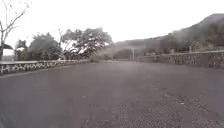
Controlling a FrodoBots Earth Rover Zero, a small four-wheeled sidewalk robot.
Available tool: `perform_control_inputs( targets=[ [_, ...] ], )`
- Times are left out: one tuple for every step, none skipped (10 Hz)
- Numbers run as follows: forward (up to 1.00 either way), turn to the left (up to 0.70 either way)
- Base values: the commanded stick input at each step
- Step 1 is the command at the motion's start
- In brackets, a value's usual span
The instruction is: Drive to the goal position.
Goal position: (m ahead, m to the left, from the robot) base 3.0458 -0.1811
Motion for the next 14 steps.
perform_control_inputs(
  targets=[
    [0.7,0.0],
    [0.7,0.0],
    [0.7,0.0],
    [0.7,0.0],
    [0.7,0.0],
    [0.7,0.0],
    [0.7,0.0],
    [0.7,0.0],
    [0.7,0.0],
    [0.7,0.0],
    [0.7,0.0],
    [0.7,0.0],
    [0.7,0.0],
    [0.7,0.0]
  ],
)
